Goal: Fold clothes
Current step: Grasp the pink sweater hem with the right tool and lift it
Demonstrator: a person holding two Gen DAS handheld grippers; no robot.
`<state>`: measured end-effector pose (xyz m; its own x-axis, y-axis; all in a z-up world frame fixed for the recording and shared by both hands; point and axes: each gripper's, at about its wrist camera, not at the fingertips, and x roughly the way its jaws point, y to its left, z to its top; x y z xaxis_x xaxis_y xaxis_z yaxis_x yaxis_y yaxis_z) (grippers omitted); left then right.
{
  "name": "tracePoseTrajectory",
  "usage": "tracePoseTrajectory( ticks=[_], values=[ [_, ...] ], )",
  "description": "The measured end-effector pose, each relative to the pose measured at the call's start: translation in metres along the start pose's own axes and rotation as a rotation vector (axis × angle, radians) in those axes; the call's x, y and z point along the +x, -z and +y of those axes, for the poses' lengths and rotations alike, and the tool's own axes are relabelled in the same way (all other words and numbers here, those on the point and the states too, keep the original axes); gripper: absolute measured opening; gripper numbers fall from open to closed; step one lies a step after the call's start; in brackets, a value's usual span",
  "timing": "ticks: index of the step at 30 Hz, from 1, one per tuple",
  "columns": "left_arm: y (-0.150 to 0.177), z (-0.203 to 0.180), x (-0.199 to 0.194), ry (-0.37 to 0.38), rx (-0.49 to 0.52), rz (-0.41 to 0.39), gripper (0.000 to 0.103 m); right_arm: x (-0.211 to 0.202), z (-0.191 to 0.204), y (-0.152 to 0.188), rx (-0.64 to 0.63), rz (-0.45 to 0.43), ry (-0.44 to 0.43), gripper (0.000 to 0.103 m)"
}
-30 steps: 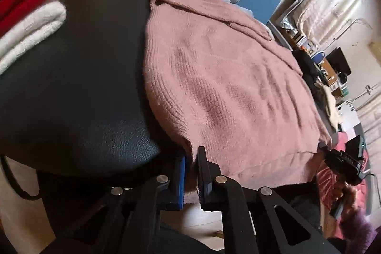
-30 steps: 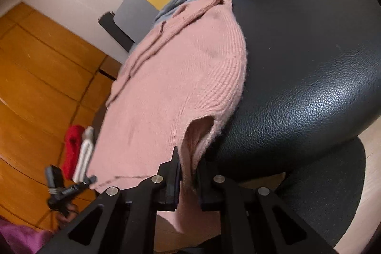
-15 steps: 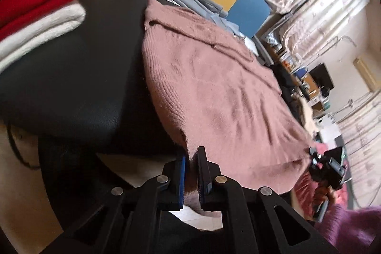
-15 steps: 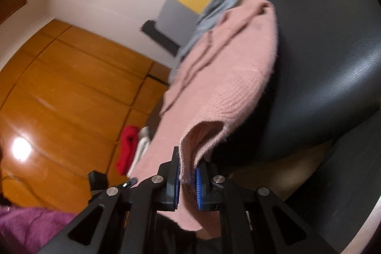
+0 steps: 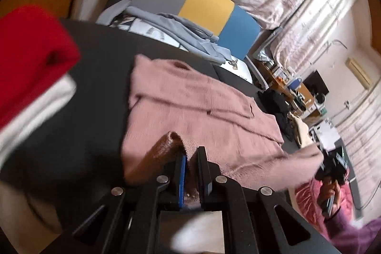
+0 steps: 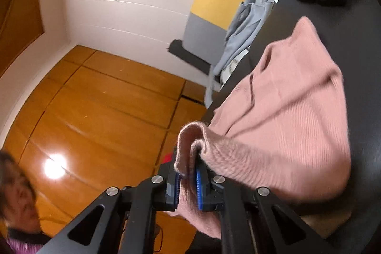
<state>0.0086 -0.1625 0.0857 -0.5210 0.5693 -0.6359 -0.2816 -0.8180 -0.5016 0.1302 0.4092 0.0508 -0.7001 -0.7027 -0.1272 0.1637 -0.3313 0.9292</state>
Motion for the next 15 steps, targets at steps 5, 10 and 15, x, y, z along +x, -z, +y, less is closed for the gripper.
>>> tracePoseTrajectory(
  ticks=[5, 10, 15],
  values=[
    [-0.053, 0.013, 0.065, 0.051, -0.063, 0.031, 0.009, 0.044, -0.027, -0.057, 0.091, 0.007, 0.064, 0.009],
    [-0.090, 0.040, 0.126, 0.050, -0.212, 0.071, 0.009, 0.073, -0.075, -0.104, 0.239, -0.046, 0.138, 0.009],
    [-0.096, 0.070, 0.176, -0.002, -0.286, 0.162, 0.009, 0.091, -0.126, -0.116, 0.372, -0.053, 0.231, 0.012]
  ],
)
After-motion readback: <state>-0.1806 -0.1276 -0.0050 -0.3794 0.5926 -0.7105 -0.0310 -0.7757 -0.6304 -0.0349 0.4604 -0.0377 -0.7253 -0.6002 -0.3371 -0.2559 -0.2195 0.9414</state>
